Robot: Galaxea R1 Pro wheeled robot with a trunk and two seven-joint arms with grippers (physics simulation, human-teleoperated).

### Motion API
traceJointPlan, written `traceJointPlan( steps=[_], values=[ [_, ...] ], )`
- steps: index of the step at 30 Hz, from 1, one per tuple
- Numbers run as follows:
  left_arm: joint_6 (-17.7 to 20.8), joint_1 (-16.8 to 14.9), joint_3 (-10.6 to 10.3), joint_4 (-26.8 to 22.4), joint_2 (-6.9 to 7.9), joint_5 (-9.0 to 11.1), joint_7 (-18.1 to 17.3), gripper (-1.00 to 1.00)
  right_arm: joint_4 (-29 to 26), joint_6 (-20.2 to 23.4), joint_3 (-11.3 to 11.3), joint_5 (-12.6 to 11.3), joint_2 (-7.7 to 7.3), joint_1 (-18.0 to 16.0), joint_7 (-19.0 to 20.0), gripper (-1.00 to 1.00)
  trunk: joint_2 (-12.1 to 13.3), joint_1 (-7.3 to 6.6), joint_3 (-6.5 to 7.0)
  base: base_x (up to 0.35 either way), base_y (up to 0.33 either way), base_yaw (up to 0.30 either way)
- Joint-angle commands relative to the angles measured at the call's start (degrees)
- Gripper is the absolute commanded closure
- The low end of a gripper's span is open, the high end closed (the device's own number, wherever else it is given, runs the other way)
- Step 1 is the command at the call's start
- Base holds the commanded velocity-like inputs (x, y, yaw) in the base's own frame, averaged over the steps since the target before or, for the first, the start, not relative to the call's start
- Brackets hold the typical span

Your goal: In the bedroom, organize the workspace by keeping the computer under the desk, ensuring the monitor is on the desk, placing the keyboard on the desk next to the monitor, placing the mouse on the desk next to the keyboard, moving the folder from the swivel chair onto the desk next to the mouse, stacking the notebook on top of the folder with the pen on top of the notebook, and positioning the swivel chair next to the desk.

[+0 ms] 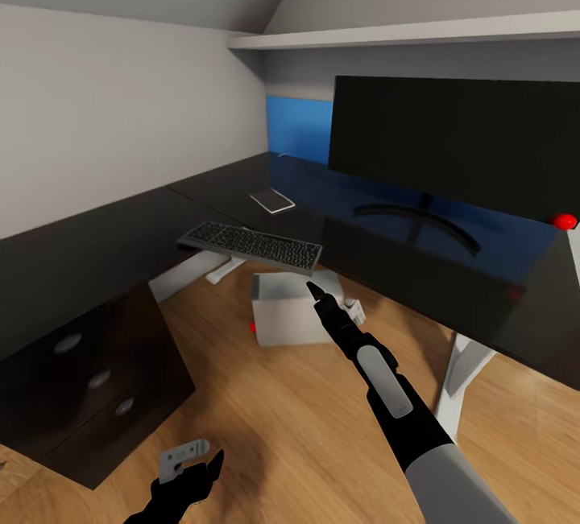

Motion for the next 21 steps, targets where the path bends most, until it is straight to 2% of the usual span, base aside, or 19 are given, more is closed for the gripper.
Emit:
traceJointPlan(
  steps=[1,21],
  values=[
    [0.09,0.00,-0.11,-0.05,0.05,0.62,0.54,-1.00,-0.02,0.15,-0.02,-0.41,0.01,-0.02,0.00,-1.00,-0.02,0.01,-0.04,0.174,0.133,0.000],
    [-0.12,0.00,-0.04,0.12,0.05,0.66,0.58,-1.00,0.06,0.15,-0.10,-0.44,-0.08,-0.02,-0.04,-1.00,-0.02,0.01,-0.04,0.116,0.028,0.000]
  ],
)
